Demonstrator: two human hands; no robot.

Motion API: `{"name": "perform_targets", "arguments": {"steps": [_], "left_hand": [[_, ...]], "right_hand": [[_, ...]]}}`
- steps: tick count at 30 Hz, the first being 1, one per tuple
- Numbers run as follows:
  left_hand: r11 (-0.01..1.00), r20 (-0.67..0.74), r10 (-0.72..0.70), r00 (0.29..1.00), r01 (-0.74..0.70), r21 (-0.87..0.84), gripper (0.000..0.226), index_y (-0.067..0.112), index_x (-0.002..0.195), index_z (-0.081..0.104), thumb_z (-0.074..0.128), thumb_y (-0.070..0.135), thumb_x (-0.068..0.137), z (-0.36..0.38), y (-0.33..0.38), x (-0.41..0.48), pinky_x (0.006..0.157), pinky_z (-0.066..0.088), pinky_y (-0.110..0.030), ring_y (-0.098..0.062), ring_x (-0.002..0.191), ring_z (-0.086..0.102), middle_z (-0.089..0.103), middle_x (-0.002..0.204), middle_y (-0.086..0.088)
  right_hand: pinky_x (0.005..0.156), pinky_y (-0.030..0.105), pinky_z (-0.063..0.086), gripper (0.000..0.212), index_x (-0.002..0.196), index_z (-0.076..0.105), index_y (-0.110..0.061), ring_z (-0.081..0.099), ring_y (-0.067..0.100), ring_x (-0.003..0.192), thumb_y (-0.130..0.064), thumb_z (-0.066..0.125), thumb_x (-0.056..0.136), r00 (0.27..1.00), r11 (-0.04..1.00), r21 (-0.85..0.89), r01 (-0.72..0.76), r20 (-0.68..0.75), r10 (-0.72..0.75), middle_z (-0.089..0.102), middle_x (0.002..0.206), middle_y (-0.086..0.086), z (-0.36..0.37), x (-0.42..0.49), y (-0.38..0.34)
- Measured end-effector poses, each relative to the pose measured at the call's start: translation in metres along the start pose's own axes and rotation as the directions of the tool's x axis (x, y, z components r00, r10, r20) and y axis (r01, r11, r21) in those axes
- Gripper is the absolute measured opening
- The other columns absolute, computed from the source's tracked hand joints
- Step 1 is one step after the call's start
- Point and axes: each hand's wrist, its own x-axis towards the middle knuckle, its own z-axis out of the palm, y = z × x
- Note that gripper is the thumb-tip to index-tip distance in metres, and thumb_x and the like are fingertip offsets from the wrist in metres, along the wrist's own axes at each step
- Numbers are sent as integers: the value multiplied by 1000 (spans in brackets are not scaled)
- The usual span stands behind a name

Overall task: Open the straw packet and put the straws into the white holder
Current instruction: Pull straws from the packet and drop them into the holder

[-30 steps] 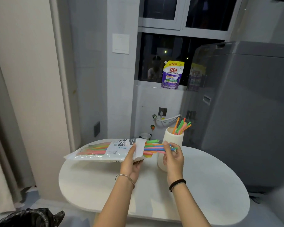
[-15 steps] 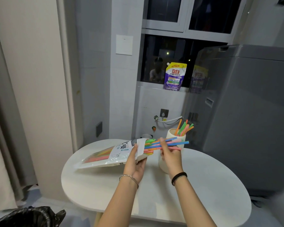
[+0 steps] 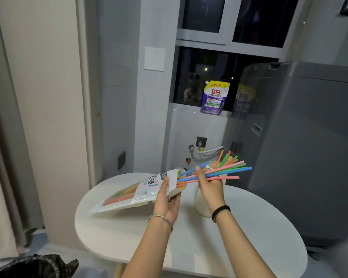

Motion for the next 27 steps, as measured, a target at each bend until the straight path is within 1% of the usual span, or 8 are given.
{"name": "perform_targets", "arguments": {"steps": [5,7,9,11,17,22,25,27], "left_hand": [[999,6,21,1000,-21,-29,15,5,105,60,58,15,94,0,5,3,58,60,-22,-13,58,72,73,81,-10],[999,9,31,999,-30,-34,18,4,110,58,57,13,94,1,5,4,55,59,-22,-13,56,72,71,87,-12],[999,19,32,999,-32,-42,12,5,104,58,58,11,94,4,2,4,52,59,-23,-13,55,72,75,76,-11],[998,13,36,999,-35,-54,10,8,101,58,60,11,92,6,1,3,53,59,-23,-13,57,73,76,68,-7],[998,24,-3,1000,5,-59,14,5,99,61,58,17,94,6,7,7,53,59,-22,-15,62,74,77,73,-8],[997,0,-9,1000,9,-80,28,7,118,55,60,18,93,9,5,11,75,60,-28,-19,86,65,67,96,-11],[996,6,-6,1000,7,-84,33,7,125,54,59,17,93,11,4,11,70,59,-25,-18,87,64,67,98,-10],[997,11,11,1000,-11,-75,42,3,134,51,57,17,95,10,4,12,71,57,-25,-17,90,63,66,114,-12]], "right_hand": [[54,18,46,23,98,62,-8,57,9,62,-28,64,86,975,983,170,67,-221,-28,60,71,-4,-10,14,-8],[52,16,46,15,86,65,-16,58,7,61,-30,67,84,990,990,118,77,-128,-61,61,68,-6,-9,13,-7],[52,19,46,10,76,65,-24,57,9,60,-30,66,84,996,997,-6,76,56,-75,61,64,-5,-6,8,-5],[51,20,44,12,75,65,-25,56,9,58,-29,63,87,989,994,-67,82,127,-73,61,63,-4,-4,8,-4],[48,15,47,29,65,63,-18,59,5,54,-27,56,92,979,982,26,185,-97,-182,63,62,-4,-26,27,-31],[45,13,50,28,66,62,-17,63,-1,49,-26,56,92,975,978,9,209,-80,-208,66,57,-9,-42,41,-49],[47,14,52,29,65,61,-19,64,0,51,-27,55,92,961,969,-7,246,-132,-244,65,61,-7,-50,48,-55],[47,12,51,30,65,60,-18,65,-1,52,-29,53,93,940,959,-17,284,-192,-282,64,63,-5,-58,55,-60]]}}
